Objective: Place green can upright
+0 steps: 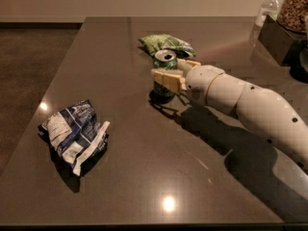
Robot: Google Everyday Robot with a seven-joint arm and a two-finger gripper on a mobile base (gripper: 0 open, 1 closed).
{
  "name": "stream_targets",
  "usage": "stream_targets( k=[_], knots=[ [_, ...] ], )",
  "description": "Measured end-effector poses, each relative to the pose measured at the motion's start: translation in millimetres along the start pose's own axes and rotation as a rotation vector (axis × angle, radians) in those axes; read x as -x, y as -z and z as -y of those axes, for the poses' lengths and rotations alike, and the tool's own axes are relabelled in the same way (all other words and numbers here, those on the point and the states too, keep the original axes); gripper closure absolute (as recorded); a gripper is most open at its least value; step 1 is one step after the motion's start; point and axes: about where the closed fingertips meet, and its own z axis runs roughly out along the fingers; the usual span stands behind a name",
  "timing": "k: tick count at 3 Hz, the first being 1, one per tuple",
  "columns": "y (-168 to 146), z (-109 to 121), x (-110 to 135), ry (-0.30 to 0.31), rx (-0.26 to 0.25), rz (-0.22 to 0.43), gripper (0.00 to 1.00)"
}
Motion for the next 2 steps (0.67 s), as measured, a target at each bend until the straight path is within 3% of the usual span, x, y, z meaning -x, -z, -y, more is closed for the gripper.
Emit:
stream_targets(
  k=[1,2],
  knots=[
    [-0.9,1.4,-0.3,0.002,-0.002,0.001,0.0],
    [-0.9,1.4,-0.3,0.002,-0.002,0.001,0.0]
  ],
)
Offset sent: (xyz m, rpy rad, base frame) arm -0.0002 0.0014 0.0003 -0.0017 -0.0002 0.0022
